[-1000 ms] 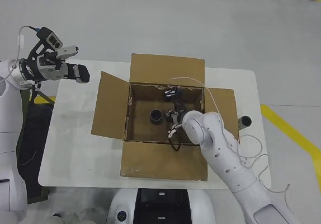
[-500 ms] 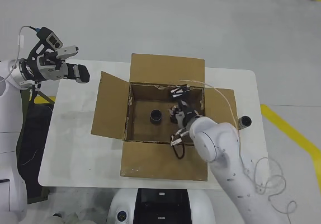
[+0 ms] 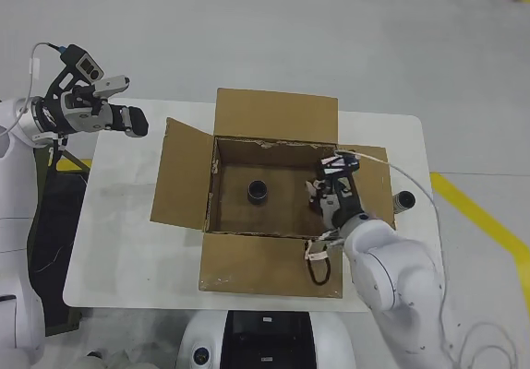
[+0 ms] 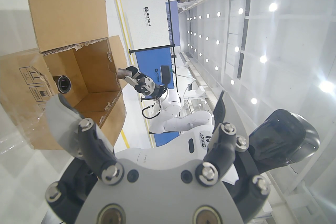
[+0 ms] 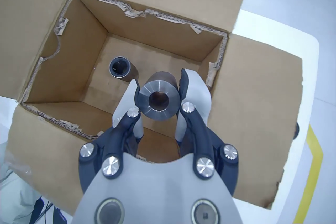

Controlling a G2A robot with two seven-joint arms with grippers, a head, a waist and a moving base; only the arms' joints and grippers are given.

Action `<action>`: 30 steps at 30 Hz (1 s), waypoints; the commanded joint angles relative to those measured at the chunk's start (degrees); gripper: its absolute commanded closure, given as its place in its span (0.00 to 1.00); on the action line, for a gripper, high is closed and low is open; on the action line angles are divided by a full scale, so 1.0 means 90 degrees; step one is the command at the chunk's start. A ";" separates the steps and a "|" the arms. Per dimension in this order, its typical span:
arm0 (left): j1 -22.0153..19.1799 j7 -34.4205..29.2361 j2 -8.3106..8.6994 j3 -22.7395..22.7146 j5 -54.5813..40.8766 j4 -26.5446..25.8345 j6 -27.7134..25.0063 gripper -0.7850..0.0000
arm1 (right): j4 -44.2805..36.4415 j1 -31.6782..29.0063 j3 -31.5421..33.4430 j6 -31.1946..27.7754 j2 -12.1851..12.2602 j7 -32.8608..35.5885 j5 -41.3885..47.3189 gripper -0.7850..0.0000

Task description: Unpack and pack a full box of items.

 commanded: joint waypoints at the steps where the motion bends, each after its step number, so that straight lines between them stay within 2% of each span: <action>1: 0.0000 0.0000 0.0000 0.0000 0.0000 0.0000 0.0000 0.00 | -0.0253 -0.0244 0.0057 0.0040 0.0018 -0.0037 -0.0146 1.00; 9: 0.0000 0.0000 0.0000 0.0000 0.0000 0.0000 0.0000 0.00 | -0.0717 -0.0882 0.0302 0.0191 0.0061 -0.0302 -0.0410 1.00; 30: 0.0000 0.0000 0.0000 0.0000 0.0000 0.0000 0.0000 0.00 | -0.0717 -0.0882 0.0302 0.0191 0.0061 -0.0302 -0.0410 1.00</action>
